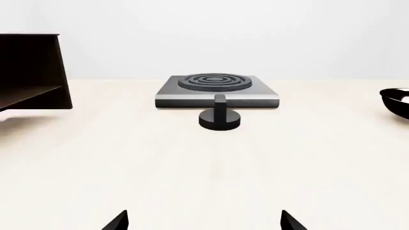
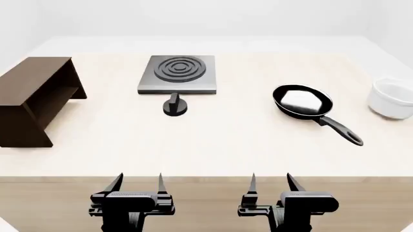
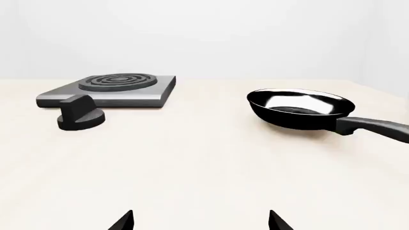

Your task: Turn on the stove and put the frying pan on it.

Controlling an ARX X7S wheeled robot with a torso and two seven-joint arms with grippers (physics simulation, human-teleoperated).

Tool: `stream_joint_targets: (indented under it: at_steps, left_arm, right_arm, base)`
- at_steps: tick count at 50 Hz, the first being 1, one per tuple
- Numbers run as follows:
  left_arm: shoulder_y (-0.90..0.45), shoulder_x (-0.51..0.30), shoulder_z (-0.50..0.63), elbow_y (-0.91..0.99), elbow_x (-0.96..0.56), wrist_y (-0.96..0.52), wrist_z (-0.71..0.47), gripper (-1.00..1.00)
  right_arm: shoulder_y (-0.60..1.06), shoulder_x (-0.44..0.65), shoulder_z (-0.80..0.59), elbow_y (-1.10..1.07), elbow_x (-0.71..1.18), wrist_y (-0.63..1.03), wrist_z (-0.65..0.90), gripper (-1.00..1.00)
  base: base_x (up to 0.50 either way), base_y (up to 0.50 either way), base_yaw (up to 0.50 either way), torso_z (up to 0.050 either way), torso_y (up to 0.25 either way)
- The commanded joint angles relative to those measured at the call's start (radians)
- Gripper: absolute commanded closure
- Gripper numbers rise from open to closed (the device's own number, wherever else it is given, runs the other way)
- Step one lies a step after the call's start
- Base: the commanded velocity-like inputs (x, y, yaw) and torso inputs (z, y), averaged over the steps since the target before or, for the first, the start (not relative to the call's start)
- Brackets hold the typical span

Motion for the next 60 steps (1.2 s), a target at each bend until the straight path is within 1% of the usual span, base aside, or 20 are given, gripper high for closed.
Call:
stream_joint_targets:
  at_steps: [1, 20, 25, 39, 43, 60]
  left_arm:
    - [0.002, -0.016, 0.021, 0.001, -0.009, 0.005, -0.021, -1.00]
    - [0.003, -0.061, 0.075, -0.002, -0.046, 0.008, -0.079, -1.00]
    - [0.001, -0.066, 0.077, -0.002, -0.059, 0.006, -0.089, -1.00]
    - [0.003, -0.082, 0.091, 0.012, -0.076, 0.010, -0.118, -1.00]
    - [0.004, -0.087, 0.098, 0.012, -0.081, 0.014, -0.120, -1.00]
    - [0.001, -0.106, 0.121, 0.006, -0.104, 0.018, -0.135, -1.00]
  right_arm:
    - [0.003, 0.016, -0.022, 0.006, 0.010, 0.004, 0.022, -1.00]
    - [0.005, 0.060, -0.082, 0.011, 0.042, 0.005, 0.080, -1.00]
    - [0.002, 0.069, -0.101, 0.005, 0.017, -0.002, 0.103, -1.00]
    - [-0.004, 0.084, -0.111, -0.016, 0.024, -0.016, 0.142, -1.00]
    - [-0.009, 0.089, -0.111, -0.017, 0.047, -0.036, 0.135, -1.00]
    - [-0.002, 0.107, -0.131, -0.014, 0.063, -0.030, 0.161, -1.00]
  base:
    - [0.00, 0.00, 0.00, 0.000, 0.000]
    - [0.00, 0.00, 0.00, 0.000, 0.000]
    - [0.00, 0.00, 0.00, 0.000, 0.000]
    - [0.00, 0.00, 0.00, 0.000, 0.000]
    - [0.42, 0.00, 0.00, 0.000, 0.000]
    - [0.50, 0.00, 0.00, 0.000, 0.000]
